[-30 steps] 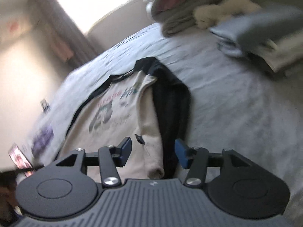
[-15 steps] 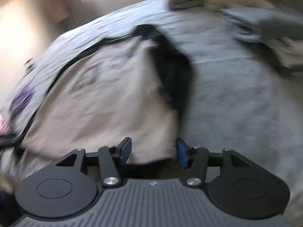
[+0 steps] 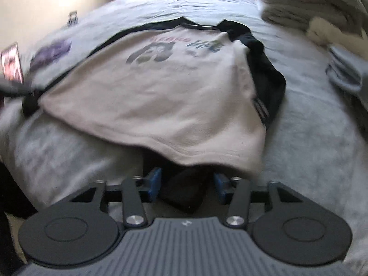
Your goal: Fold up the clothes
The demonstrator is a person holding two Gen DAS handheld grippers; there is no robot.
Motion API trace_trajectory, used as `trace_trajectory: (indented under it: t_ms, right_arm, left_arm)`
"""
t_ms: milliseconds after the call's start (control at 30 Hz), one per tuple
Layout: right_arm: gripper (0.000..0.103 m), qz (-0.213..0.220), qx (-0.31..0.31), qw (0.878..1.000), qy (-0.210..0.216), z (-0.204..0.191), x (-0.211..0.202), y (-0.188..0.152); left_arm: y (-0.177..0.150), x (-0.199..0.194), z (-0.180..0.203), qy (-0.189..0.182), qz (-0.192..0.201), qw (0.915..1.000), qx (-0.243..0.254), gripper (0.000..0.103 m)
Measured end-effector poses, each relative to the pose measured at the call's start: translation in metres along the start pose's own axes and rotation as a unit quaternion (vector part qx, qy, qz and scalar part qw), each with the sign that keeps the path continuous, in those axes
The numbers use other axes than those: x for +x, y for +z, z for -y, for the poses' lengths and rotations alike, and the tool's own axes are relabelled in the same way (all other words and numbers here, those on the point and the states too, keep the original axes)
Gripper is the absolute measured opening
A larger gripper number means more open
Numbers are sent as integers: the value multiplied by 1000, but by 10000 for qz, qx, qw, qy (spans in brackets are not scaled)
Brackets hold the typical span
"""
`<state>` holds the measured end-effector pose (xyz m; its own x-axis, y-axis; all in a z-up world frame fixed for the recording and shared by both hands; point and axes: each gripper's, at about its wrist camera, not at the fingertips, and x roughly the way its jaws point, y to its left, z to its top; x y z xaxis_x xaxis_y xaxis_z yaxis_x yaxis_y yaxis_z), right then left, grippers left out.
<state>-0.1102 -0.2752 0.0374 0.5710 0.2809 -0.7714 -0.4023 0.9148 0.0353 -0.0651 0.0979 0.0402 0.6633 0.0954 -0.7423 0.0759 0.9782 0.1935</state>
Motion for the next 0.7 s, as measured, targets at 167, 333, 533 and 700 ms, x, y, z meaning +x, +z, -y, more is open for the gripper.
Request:
trace_trajectory:
  t_ms: [167,333,533,700]
  right_arm:
    - [9,102,-75,9995,-306,6,-8,-2]
    - [8,265,-435,9927,-1091,2,-18,-5]
    - [7,526,-505,9721,-2229,14,-33,-2]
    - [7,884,-676,9237,-3667,31,-49,6]
  left_arm:
    - [0,2,1,86,15,9998,169,65]
    - [0,4,2,173,31,9993,340,34]
    - [0,6,3,278,49,9981,545,1]
    - [38,-3,-16,679,455,9966,94,1]
